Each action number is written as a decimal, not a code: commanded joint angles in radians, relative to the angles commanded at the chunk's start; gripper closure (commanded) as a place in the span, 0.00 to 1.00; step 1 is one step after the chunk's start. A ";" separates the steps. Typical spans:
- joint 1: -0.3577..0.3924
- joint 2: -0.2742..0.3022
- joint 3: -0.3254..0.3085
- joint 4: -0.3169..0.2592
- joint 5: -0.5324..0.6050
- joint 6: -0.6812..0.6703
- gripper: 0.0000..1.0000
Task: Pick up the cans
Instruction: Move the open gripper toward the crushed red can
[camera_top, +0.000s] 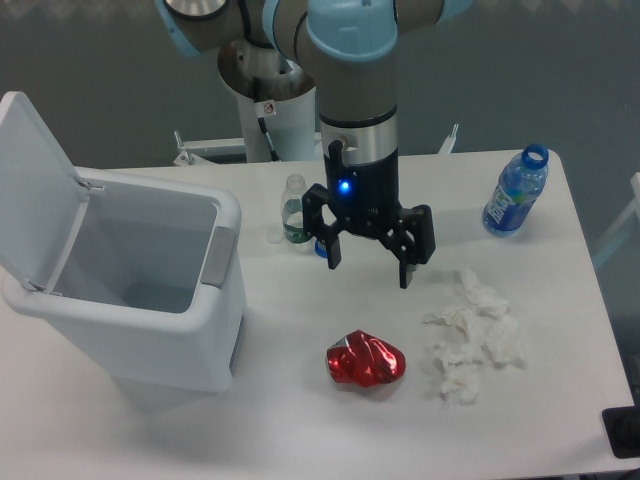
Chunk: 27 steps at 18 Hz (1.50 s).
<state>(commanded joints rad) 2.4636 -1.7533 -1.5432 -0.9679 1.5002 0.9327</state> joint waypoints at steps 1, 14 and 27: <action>0.000 -0.002 0.000 0.002 0.006 0.002 0.00; -0.002 -0.017 -0.047 0.067 0.012 0.015 0.00; -0.009 -0.093 -0.080 0.083 0.057 0.025 0.00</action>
<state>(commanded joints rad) 2.4544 -1.8468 -1.6230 -0.8851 1.5570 0.9572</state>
